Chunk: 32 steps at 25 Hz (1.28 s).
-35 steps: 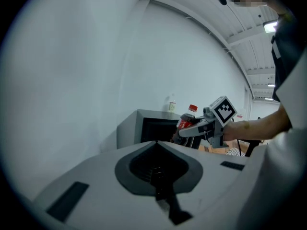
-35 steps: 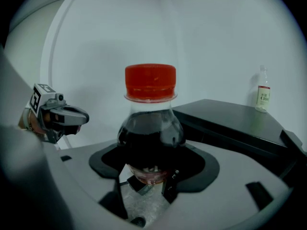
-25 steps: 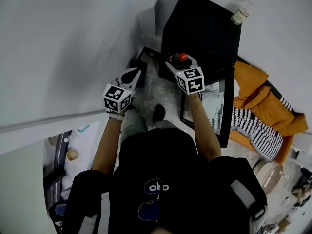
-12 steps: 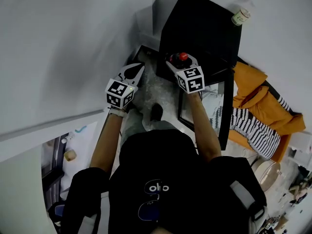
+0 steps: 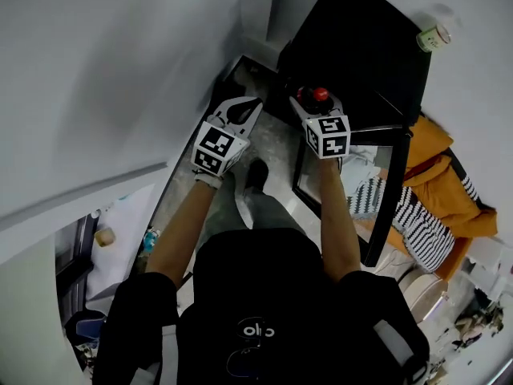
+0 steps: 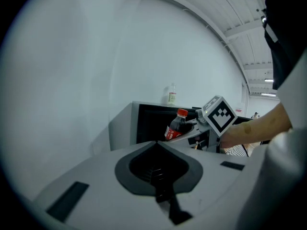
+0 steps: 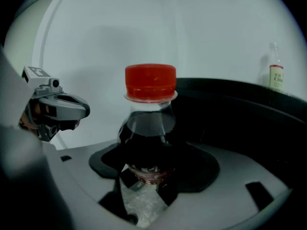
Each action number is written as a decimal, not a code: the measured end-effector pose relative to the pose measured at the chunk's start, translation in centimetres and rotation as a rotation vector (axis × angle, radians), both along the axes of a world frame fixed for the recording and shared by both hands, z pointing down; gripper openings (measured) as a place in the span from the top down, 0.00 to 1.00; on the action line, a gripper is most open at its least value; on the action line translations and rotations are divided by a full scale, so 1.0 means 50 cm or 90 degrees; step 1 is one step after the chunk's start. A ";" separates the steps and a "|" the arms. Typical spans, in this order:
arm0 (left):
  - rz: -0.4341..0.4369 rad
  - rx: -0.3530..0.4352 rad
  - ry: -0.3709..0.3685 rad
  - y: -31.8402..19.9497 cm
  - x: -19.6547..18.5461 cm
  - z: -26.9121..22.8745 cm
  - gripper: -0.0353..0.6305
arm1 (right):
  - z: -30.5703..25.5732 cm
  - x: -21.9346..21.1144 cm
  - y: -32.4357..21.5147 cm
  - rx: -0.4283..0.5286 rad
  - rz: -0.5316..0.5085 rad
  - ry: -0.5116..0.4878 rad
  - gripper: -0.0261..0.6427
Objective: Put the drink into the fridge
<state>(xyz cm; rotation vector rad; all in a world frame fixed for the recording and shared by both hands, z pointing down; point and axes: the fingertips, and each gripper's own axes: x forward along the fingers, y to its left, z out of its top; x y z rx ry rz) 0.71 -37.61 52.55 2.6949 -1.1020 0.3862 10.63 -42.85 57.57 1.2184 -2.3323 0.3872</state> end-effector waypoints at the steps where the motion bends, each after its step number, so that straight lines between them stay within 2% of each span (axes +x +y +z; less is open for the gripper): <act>1: -0.001 -0.001 0.002 -0.007 0.003 0.015 0.94 | 0.020 -0.001 -0.005 -0.001 0.006 0.001 0.49; 6: -0.001 -0.014 0.008 -0.040 0.011 0.106 0.94 | 0.129 -0.006 -0.026 -0.006 0.021 0.006 0.49; 13: -0.014 -0.059 0.012 -0.036 0.016 0.217 0.94 | 0.260 0.000 0.002 -0.054 0.022 0.014 0.49; 19: -0.005 -0.074 0.018 -0.029 0.034 0.242 0.94 | 0.304 0.007 0.029 -0.075 0.023 0.018 0.49; 23: -0.010 -0.066 0.026 -0.041 0.039 0.241 0.94 | 0.325 0.021 0.025 -0.077 0.032 0.020 0.49; 32: 0.010 -0.071 0.020 -0.061 0.083 0.260 0.94 | 0.380 0.108 -0.060 -0.076 0.094 0.031 0.49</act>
